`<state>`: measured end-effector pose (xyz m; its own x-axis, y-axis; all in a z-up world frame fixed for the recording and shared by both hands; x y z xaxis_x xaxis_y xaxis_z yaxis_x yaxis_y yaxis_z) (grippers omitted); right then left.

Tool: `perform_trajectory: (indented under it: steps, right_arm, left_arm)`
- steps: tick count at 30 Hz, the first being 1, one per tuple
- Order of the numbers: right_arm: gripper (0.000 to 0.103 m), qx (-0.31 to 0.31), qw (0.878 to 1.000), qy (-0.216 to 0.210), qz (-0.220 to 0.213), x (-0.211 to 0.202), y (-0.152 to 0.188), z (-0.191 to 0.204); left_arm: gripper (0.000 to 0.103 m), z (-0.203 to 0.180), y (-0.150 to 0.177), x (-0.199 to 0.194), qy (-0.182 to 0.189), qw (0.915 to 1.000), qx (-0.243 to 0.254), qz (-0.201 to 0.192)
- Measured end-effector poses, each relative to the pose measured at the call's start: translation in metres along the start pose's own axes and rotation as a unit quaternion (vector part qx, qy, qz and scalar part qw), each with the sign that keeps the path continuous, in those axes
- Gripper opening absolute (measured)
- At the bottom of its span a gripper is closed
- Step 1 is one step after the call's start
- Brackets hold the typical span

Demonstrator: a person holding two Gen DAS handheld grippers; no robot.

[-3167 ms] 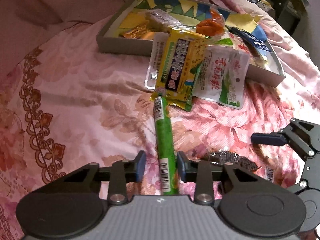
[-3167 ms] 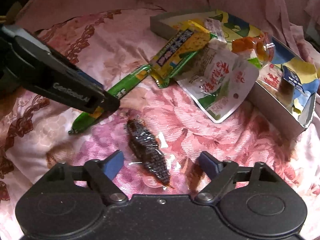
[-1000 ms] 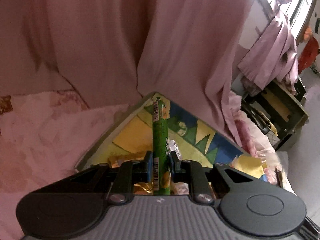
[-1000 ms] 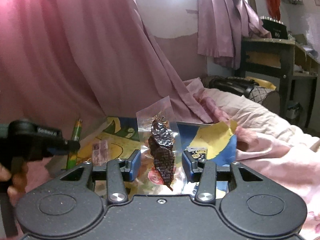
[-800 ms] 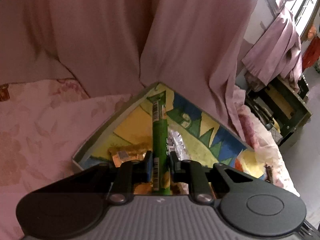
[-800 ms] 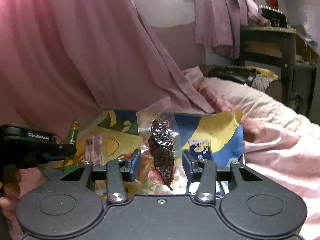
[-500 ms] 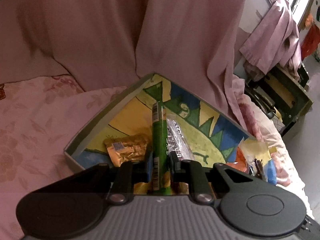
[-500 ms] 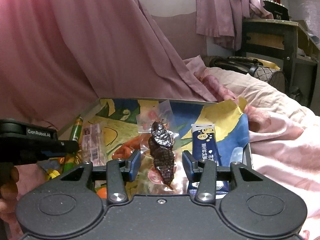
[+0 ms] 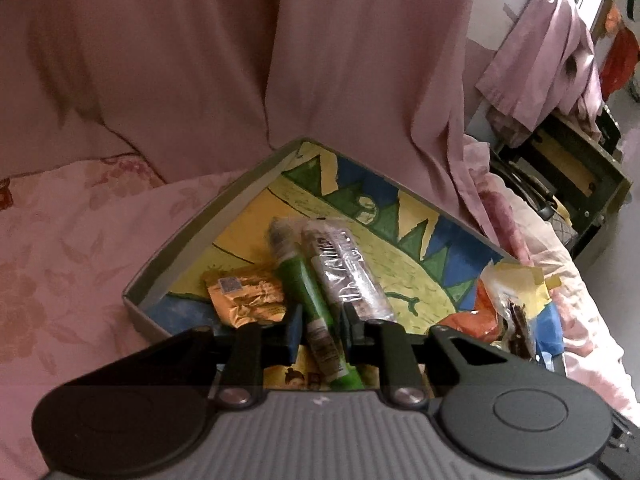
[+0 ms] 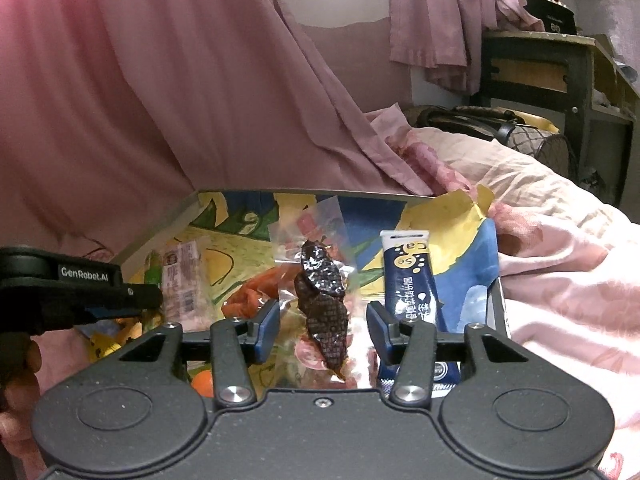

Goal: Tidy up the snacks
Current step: 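Open both tools to drop the dried-fish pack and sausage stick into the box, then withdraw both open tools back toward the remaining loose snacks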

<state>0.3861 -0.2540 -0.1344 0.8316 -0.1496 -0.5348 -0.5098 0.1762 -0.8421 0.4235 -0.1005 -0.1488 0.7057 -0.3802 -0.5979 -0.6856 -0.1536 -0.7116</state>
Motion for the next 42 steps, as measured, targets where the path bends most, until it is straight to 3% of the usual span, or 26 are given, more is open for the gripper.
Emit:
perform_trajectory:
  steps: [6,11,15,23,31,36,42]
  right_arm:
    - [0.065,0.014,1.0,-0.005,-0.009,-0.012,-0.009,-0.002]
    - [0.078,0.015,0.999,-0.01,-0.036,-0.039,-0.023,0.001]
    - [0.086,0.019,0.998,-0.01,-0.06,-0.067,-0.036,-0.001]
    - [0.098,0.025,0.993,-0.014,-0.115,-0.141,-0.059,-0.01]
    - [0.102,0.008,0.988,-0.023,-0.155,-0.217,-0.056,-0.01]
    - [0.102,-0.013,0.986,-0.024,-0.163,-0.257,-0.041,-0.007]
    - [0.102,-0.008,0.989,-0.028,-0.143,-0.287,-0.016,-0.004]
  left_arm:
    - [0.048,-0.005,-0.008,-0.018,-0.009,0.9998,0.007,-0.014]
    - [0.062,-0.012,-0.018,-0.046,-0.004,0.9994,0.003,-0.034]
    - [0.078,-0.023,-0.028,-0.08,-0.005,0.9978,0.013,-0.065]
    - [0.099,-0.043,-0.038,-0.163,-0.008,0.9911,0.044,-0.125]
    - [0.103,-0.051,-0.016,-0.223,-0.021,0.9864,0.063,-0.15]
    - [0.103,-0.039,0.017,-0.244,-0.037,0.9884,0.058,-0.135]
    - [0.103,-0.022,0.05,-0.268,-0.062,0.9895,0.057,-0.118]
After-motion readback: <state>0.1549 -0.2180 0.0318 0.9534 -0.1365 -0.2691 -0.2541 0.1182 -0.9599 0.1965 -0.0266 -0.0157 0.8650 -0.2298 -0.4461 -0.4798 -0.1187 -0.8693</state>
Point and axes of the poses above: each gripper's, at about its wrist camera, not at the fingertips, and x roughly the way its jaws point, z to its left, y to its underside, the point moved 10 cm from there along x, roughly the way its jaws point, and after that the axes turned 2 degrees about -z, right-handed, at the moved point
